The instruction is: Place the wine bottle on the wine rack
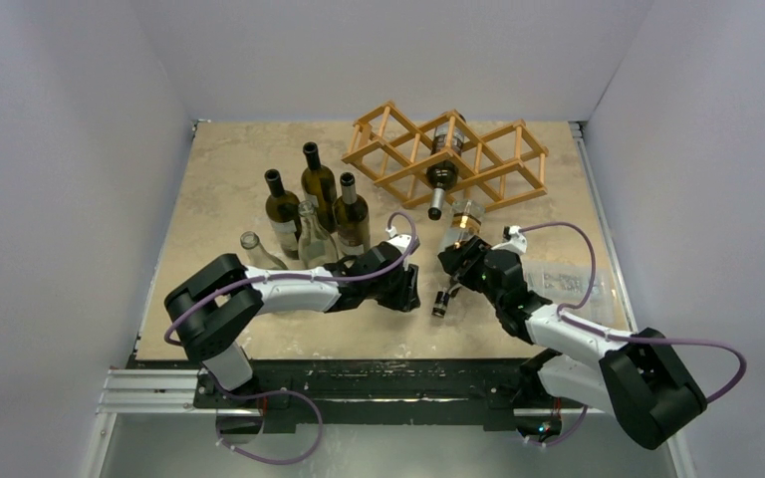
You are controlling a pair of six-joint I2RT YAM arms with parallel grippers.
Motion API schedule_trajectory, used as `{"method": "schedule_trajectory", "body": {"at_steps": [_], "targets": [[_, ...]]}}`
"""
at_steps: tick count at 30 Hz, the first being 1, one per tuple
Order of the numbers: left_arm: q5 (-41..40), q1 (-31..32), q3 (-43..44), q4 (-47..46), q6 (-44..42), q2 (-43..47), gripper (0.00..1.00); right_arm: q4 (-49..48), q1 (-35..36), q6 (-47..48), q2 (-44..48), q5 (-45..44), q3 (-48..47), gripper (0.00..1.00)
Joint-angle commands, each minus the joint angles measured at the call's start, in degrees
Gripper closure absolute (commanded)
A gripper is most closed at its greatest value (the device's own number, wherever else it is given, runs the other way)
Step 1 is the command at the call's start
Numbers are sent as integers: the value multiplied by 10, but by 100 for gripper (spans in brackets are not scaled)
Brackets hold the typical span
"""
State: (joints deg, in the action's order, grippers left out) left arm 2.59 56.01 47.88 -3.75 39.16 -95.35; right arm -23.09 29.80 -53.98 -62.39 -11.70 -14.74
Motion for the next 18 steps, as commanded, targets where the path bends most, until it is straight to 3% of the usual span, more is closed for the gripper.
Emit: {"method": "schedule_trajectory", "body": {"at_steps": [1,7,18], "targets": [[20,0,-8,-26,-25,35,58,-118,-20,14,-4,18,-56,100],[21,0,-20,-25,-45,74,47,-127,-33,17,-23,37,-70,100],[26,3,-19,-11,-53,107,41,-118,-66,42,-49,65,-110,100]]}}
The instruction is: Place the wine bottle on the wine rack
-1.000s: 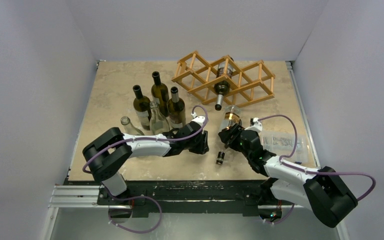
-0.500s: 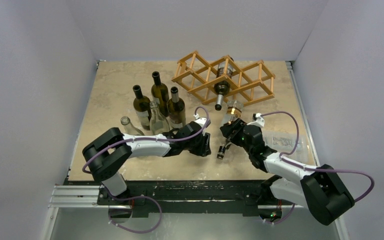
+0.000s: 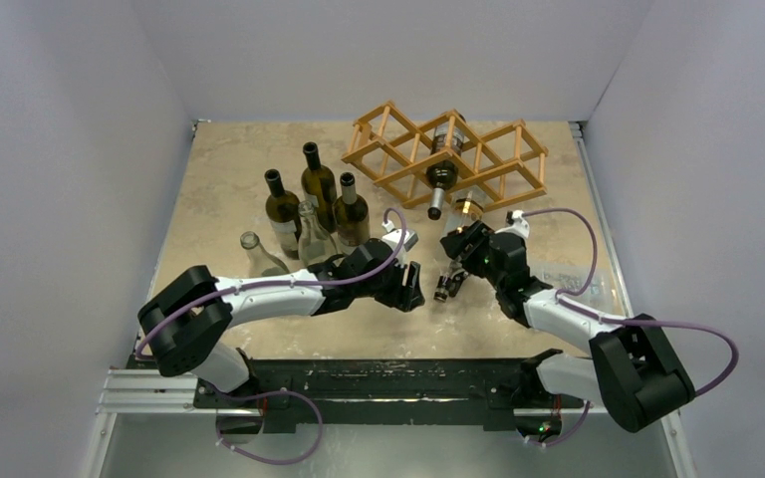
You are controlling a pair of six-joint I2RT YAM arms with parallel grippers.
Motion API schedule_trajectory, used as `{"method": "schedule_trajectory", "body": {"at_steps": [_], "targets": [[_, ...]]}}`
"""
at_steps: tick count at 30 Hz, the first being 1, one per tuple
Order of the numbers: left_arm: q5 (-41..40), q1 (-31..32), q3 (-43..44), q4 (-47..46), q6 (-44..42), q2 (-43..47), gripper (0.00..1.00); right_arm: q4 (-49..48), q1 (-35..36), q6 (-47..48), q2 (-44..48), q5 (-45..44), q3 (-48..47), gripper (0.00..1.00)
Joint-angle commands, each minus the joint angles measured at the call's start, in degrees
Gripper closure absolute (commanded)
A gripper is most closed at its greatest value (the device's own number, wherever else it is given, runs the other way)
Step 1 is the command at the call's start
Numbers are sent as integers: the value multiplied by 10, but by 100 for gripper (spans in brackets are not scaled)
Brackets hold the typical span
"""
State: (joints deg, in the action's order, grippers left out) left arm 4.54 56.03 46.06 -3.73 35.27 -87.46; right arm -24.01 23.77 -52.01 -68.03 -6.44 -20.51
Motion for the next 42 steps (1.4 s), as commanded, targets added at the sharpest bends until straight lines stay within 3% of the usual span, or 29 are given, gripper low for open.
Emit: {"method": "schedule_trajectory", "body": {"at_steps": [1,18,42], "targets": [[6,4,0,-9,-14,30,40,-108,-8,22,4,14,-54,100],[-21,30,2,28,-28,90,37,-116,-56,56,-76,82,-103,100],[-64,43,-16,106,-32,217,37,-106,-91,89,-199,92,-204,100]]}}
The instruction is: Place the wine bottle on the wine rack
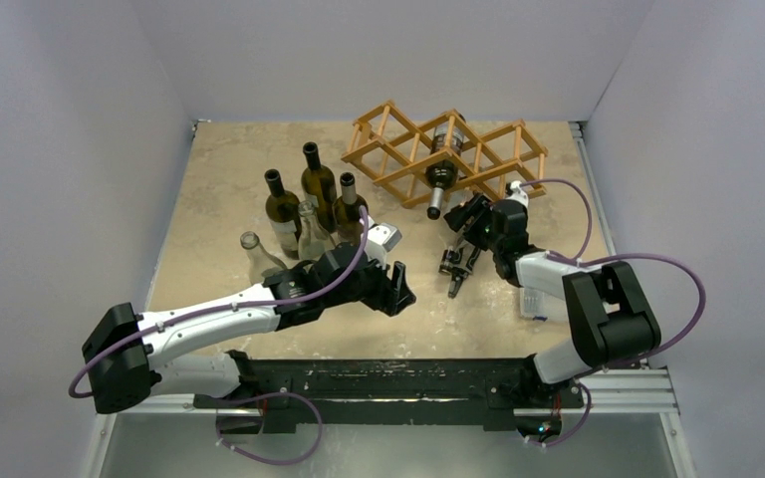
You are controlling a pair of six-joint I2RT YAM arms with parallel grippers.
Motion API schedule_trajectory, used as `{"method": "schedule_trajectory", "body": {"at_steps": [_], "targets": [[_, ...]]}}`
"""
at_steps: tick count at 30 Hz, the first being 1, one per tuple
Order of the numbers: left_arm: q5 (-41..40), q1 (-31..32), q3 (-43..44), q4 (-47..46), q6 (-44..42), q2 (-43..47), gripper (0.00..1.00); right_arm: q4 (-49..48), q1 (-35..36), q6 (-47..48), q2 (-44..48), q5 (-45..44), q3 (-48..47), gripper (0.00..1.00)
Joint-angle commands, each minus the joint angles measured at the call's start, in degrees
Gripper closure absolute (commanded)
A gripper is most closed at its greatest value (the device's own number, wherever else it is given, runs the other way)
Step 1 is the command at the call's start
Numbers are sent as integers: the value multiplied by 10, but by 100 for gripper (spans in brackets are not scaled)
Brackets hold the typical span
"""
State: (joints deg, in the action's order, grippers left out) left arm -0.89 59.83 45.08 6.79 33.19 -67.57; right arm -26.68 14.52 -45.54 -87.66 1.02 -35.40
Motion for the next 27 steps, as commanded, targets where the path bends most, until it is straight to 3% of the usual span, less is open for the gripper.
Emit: {"method": "schedule_trajectory", "body": {"at_steps": [1,7,13,19,21,27], "targets": [[-9,5,-6,3,-11,21,37,-75,2,27,-6,16,-60,100],[-10,8,-4,10,-11,40,37,-67,2,32,-23,9,-67,74],[-10,10,2,15,-11,48,36,-55,1,34,-19,-8,-58,33],[-2,12,5,8,-7,41,36,-20,1,54,-27,-39,-65,16],[2,12,5,5,-4,39,36,-17,1,56,-24,-41,-60,2],[4,16,6,2,-4,36,36,17,2,60,7,-45,-43,1]]}}
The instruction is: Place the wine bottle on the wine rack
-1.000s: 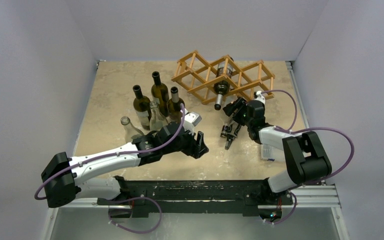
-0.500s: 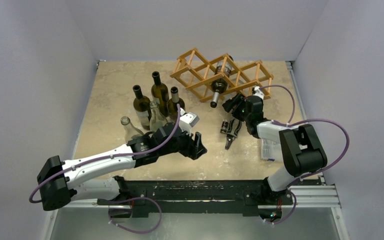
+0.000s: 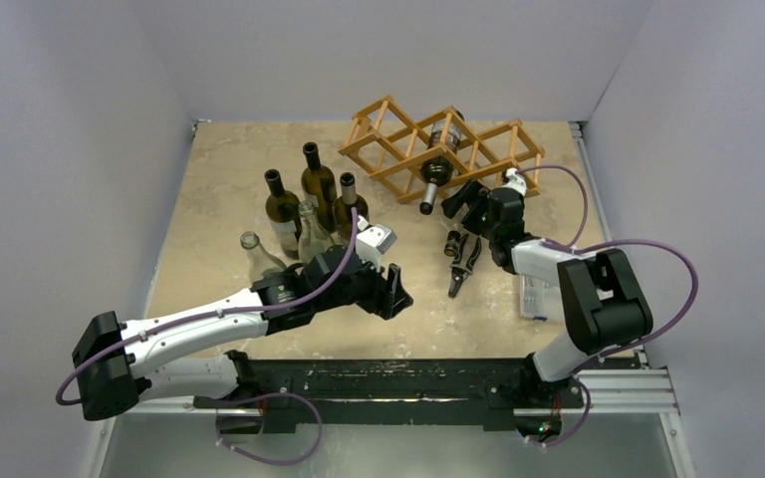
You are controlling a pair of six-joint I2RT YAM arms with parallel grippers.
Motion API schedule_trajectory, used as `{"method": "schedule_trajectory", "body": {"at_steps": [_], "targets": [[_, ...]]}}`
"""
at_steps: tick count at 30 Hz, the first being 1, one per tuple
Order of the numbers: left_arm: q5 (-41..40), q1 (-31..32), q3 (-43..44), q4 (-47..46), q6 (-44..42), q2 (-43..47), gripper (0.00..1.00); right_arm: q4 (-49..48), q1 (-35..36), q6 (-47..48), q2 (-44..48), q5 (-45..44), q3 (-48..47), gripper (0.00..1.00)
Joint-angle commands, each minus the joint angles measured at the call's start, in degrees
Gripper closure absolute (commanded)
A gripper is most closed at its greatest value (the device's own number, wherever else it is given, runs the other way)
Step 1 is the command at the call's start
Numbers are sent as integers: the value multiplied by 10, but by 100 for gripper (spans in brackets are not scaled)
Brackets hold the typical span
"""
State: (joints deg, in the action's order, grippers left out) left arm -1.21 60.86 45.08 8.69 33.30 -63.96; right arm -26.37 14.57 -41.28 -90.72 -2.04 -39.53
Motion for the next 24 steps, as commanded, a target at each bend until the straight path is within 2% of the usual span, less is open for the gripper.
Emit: {"method": "schedule_trajectory", "body": {"at_steps": [1,12,17,24], "targets": [[7,6,6,-16,-5,0,36,23,1,18,48,-12,0,1],[9,8,2,-26,-6,3,36,140,1,-27,135,77,43,1],[9,8,3,-22,-6,14,36,142,1,-44,156,98,81,1],[9,8,22,10,-17,53,35,89,3,-80,156,151,110,1]]}}
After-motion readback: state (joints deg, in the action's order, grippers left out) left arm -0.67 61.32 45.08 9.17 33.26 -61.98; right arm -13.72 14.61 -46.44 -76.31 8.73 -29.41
